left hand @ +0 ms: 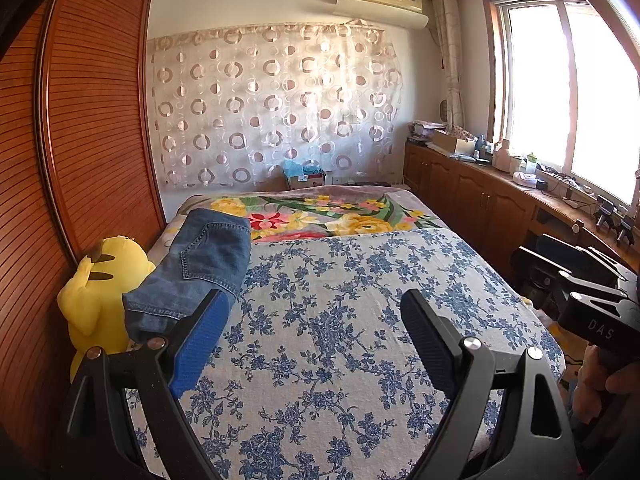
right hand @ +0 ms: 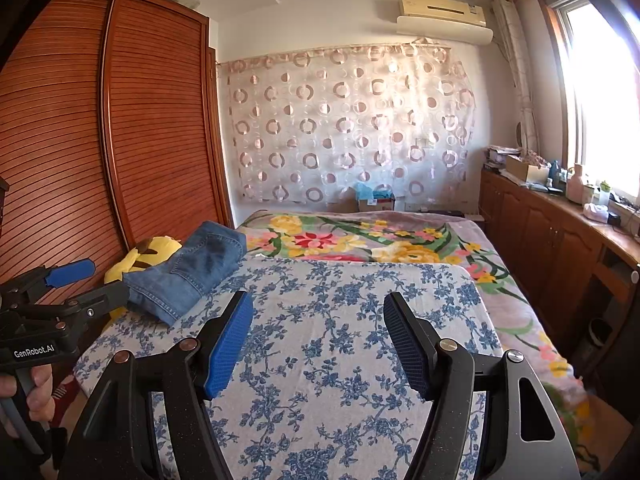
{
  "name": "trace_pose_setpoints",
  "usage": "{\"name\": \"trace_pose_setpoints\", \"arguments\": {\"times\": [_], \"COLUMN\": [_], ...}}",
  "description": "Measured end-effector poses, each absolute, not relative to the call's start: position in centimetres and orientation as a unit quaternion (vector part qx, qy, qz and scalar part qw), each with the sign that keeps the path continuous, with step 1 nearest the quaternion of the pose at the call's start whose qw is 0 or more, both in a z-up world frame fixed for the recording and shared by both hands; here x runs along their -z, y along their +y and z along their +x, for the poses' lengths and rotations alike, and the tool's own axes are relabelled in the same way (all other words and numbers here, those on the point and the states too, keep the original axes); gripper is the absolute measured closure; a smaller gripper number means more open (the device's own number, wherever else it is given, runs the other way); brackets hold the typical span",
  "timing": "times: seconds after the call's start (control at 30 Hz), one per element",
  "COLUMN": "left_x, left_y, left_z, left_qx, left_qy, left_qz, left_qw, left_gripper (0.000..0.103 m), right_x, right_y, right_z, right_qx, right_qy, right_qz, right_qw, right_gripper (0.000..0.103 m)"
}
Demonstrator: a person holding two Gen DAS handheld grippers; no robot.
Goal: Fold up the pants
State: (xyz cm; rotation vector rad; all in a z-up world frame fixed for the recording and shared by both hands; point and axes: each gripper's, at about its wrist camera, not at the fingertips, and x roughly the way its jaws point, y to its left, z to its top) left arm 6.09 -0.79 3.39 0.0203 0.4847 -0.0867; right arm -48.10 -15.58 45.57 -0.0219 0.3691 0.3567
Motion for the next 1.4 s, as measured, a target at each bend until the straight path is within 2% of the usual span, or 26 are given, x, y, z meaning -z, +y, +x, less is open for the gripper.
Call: {"name": "trace_pose_setpoints", "arguments": {"times": [1.4], "left_x": [-3.54], "left_y": [-1.06], "left_z": [5.84], "left_qx": [0.044], "left_qy": [0.239], "left_qz": [0.011], "left_qw": [0.97], "left_gripper": [0.015], "right_x": [-45.09], "right_y": [-15.78], "right_z": [-47.95], "right_qx": [-0.181], "right_qy": [0.182], "right_qz": [-0.011], "right_qw": [0.966], "right_gripper": [0.033]}}
